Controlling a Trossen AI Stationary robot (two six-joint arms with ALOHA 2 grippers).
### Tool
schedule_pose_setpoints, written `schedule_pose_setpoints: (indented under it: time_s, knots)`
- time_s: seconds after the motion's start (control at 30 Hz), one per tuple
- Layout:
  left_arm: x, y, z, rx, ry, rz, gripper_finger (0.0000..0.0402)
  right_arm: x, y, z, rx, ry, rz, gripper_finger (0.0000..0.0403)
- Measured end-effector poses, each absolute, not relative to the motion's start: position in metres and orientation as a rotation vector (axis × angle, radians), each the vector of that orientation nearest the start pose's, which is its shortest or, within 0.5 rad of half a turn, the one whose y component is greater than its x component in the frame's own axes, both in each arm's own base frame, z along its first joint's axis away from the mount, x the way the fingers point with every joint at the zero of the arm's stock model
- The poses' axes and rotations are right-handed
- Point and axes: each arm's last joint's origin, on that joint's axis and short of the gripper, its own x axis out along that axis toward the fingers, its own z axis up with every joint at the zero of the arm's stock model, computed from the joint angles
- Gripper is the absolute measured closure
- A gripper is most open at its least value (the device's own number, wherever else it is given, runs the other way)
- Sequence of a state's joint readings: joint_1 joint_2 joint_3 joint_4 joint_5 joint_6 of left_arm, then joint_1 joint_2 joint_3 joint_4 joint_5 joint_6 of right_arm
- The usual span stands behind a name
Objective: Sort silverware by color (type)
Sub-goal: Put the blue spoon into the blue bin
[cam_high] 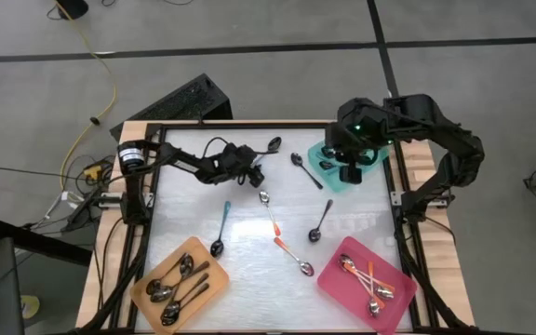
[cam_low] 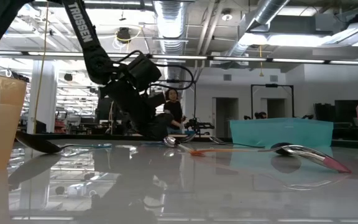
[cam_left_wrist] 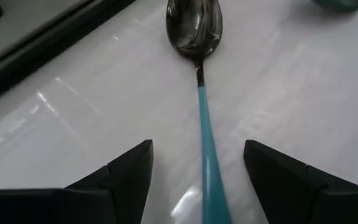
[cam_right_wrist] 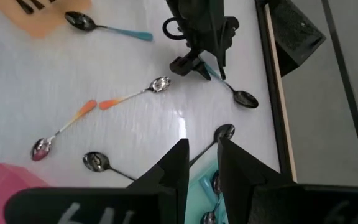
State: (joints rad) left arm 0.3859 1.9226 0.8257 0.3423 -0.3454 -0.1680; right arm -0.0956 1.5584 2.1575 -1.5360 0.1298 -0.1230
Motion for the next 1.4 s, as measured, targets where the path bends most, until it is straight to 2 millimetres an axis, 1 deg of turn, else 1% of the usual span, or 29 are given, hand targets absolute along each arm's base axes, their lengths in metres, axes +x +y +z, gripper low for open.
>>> schedule_pose_setpoints:
  time_s: [0.1,0.17,0.3,0.4,0.43,0.47,0.7,0.77,0.9,1.0,1.17,1.27,1.4]
  knots:
    - [0.316,0.141,0.085,-0.243,0.701,0.769,0.0172,0.244,-0.025,0.473,-0.132,0.969,-0.142,0.031]
    - [0.315,0.143,0.079,-0.271,0.706,0.769,0.0197,0.246,-0.024,0.469,-0.134,0.982,-0.135,0.031]
    - [0.317,0.139,0.077,-0.254,0.716,0.755,0.028,0.247,-0.019,0.466,-0.143,0.998,-0.117,0.031]
    - [0.317,0.139,0.077,-0.264,0.717,0.742,0.036,0.248,-0.016,0.466,-0.149,0.988,-0.106,0.031]
    - [0.317,0.139,0.077,-0.271,0.715,0.74,0.0379,0.249,-0.015,0.466,-0.152,0.983,-0.103,0.031]
    - [0.317,0.139,0.077,-0.279,0.714,0.737,0.0387,0.249,-0.014,0.467,-0.153,0.976,-0.1,0.031]
    - [0.317,0.137,0.079,-0.325,0.699,0.706,0.0397,0.25,-0.006,0.467,-0.152,0.966,-0.08,0.031]
    - [0.318,0.135,0.083,-0.331,0.691,0.697,0.0398,0.25,-0.003,0.467,-0.153,0.965,-0.071,0.031]
    - [0.315,0.131,0.098,-0.337,0.686,0.677,0.0399,0.25,0.004,0.467,-0.138,0.962,-0.061,0.031]
    - [0.312,0.127,0.112,-0.346,0.683,0.652,0.04,0.25,0.01,0.467,-0.137,0.959,-0.043,0.031]
    - [0.311,0.12,0.144,-0.329,0.599,0.638,0.0401,0.249,0.025,0.468,-0.142,0.94,-0.003,0.031]
    - [0.311,0.11,0.163,-0.318,0.55,0.611,0.0401,0.249,0.035,0.469,-0.162,0.925,0.009,0.031]
    - [0.308,0.094,0.195,-0.286,0.436,0.606,0.0401,0.247,0.048,0.469,-0.186,0.91,-0.029,0.031]
